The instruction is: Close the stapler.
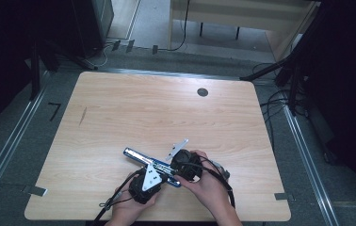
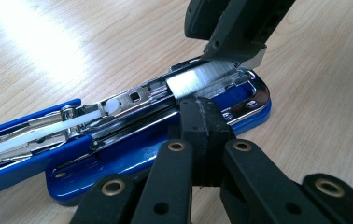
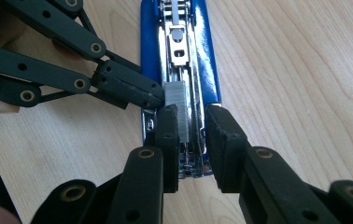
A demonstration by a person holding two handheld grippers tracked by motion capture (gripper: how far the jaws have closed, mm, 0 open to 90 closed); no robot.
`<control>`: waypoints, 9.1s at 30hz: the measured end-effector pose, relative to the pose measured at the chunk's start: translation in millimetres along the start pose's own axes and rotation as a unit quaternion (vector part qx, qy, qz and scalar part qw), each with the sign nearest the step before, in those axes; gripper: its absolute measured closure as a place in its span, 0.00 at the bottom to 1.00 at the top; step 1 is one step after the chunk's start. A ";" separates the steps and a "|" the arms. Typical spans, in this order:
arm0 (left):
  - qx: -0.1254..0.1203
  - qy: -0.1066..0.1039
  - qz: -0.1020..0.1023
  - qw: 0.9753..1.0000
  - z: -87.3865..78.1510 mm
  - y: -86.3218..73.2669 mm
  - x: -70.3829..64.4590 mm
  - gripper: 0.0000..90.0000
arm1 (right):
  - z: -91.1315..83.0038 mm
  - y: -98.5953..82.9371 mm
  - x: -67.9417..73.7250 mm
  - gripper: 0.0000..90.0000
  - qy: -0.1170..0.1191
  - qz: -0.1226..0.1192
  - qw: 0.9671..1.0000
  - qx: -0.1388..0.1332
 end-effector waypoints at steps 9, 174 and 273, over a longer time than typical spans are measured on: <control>-0.002 -0.011 -0.013 1.000 -0.2 -0.6 2.4 1.00 | 2.4 -2.6 5.2 0.82 0.017 -0.017 1.000 -0.008; -0.002 -0.011 -0.022 1.000 -1.5 -2.6 6.1 1.00 | 17.0 4.0 2.1 1.00 0.036 0.009 0.991 -0.127; 0.024 0.057 -0.140 0.988 -32.0 -41.2 78.5 1.00 | 39.0 67.4 26.6 1.00 0.033 -0.031 0.992 -0.118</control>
Point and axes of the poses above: each handheld gripper's, and its own axes: z roughly forward along the jaws, y roughly out of its top, x roughly to its left, the point moved 4 cm from there along z, roughly forward along the jaws, and after that the axes turned 13 degrees about z, right-handed, at the moved point
